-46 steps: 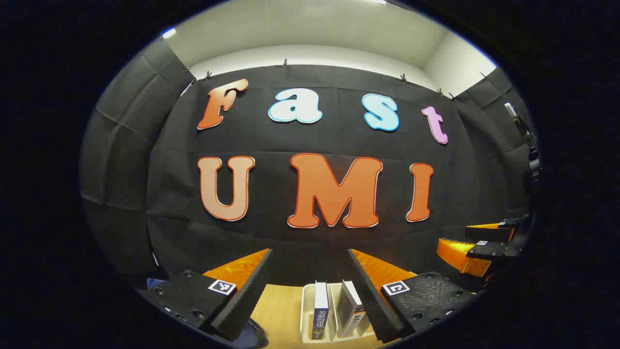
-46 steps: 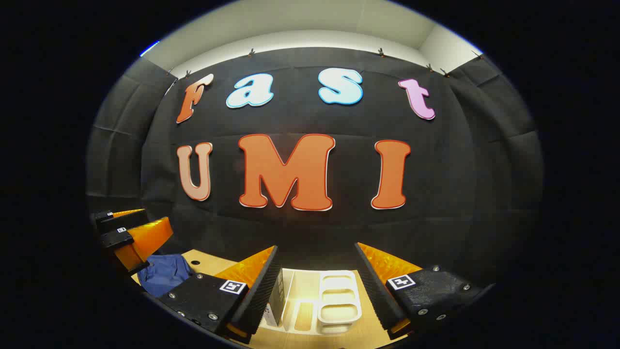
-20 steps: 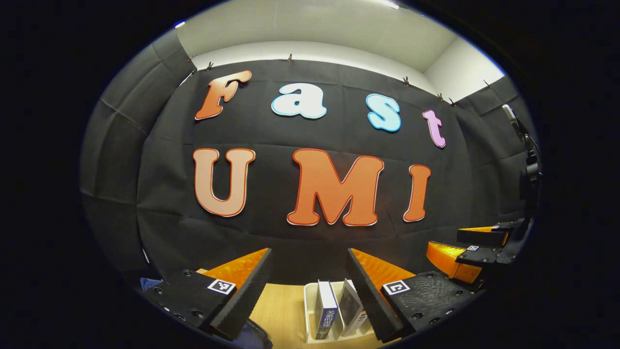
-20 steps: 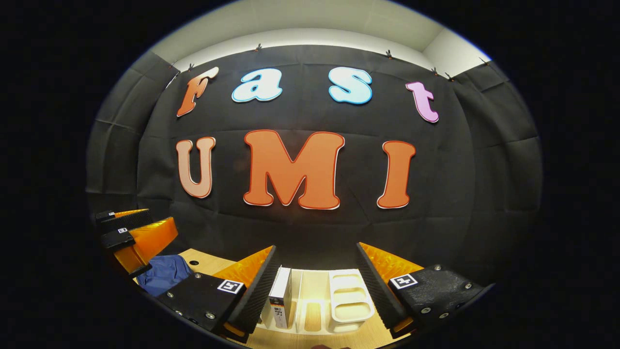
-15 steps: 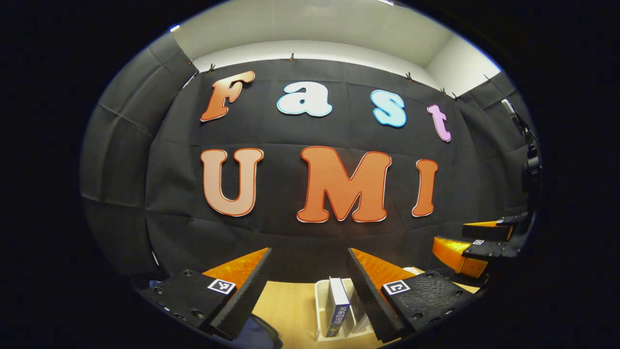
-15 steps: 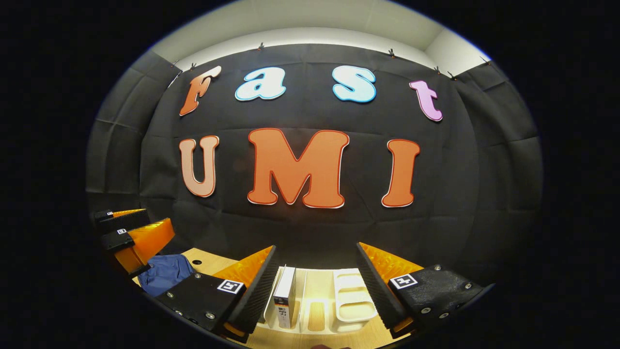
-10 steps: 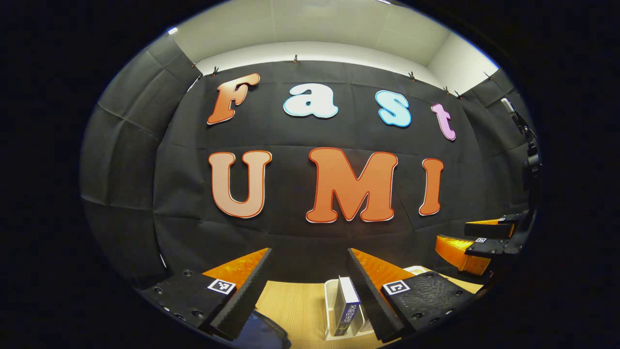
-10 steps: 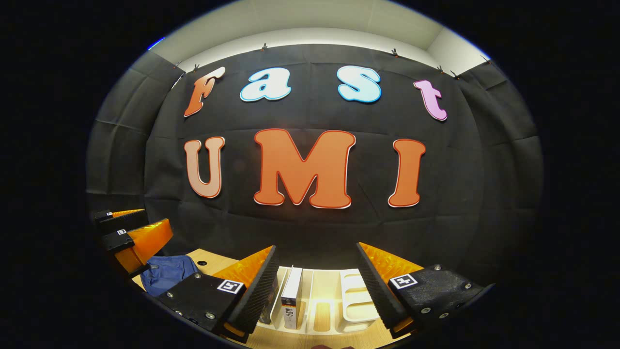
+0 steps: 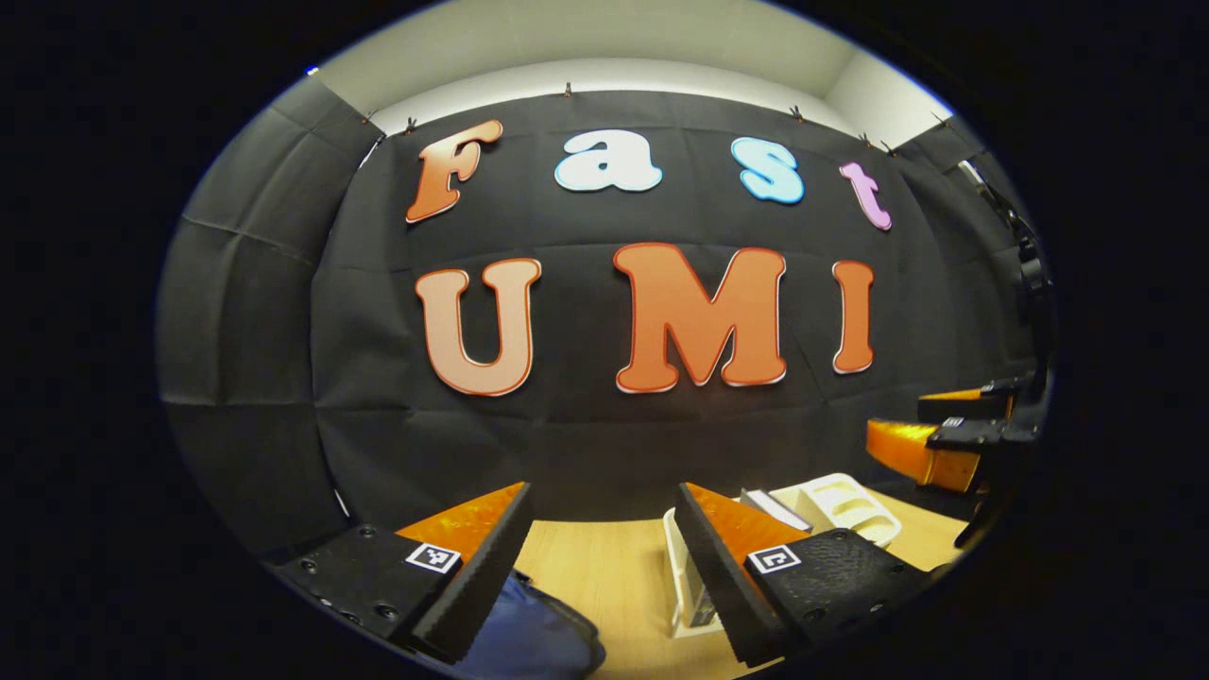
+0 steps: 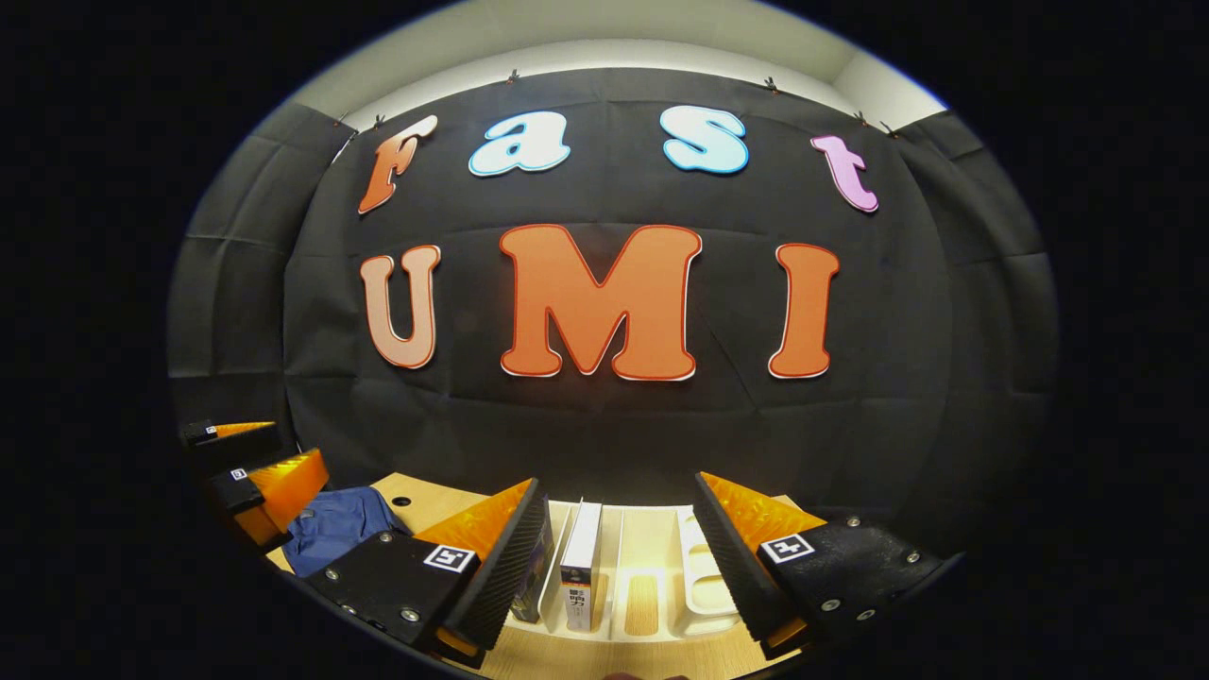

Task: Open the schoolbag, grab two books from the bookshelf and put them into the schoolbag.

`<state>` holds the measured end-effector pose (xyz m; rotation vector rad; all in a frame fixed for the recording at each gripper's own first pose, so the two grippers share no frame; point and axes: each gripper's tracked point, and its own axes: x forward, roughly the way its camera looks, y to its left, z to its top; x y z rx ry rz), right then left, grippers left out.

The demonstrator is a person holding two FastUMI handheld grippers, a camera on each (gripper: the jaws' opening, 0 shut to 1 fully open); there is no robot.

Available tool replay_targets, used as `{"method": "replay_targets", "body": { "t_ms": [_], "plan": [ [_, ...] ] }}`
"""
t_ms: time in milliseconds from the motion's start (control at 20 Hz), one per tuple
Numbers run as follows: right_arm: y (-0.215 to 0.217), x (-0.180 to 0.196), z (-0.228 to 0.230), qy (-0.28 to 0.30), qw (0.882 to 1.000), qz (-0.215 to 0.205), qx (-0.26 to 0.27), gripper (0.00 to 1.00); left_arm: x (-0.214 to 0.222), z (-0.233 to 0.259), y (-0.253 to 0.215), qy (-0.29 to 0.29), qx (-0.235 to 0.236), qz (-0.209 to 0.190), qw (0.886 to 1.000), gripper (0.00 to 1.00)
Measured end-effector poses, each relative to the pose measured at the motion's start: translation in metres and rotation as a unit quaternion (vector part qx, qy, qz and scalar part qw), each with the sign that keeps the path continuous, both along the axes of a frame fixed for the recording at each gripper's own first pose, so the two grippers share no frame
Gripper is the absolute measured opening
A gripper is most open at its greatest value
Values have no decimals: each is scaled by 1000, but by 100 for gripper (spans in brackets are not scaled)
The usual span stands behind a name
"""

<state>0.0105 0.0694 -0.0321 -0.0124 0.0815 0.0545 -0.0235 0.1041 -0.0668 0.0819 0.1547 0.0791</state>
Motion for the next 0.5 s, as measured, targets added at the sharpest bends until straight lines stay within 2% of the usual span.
{"method": "replay_targets", "body": {
  "t_ms": [200,350,500],
  "plan": [
    [-4,3,-5,6,1000,-5,0,94,-9,-47,31,59,37,19,997,95],
    [-13,3,-9,9,1000,-14,-3,94,-17,-95,39,111,77,5,991,95],
    [-25,3,-16,16,1000,-25,-4,94,-29,-147,41,167,124,-15,978,96]
  ]
}}
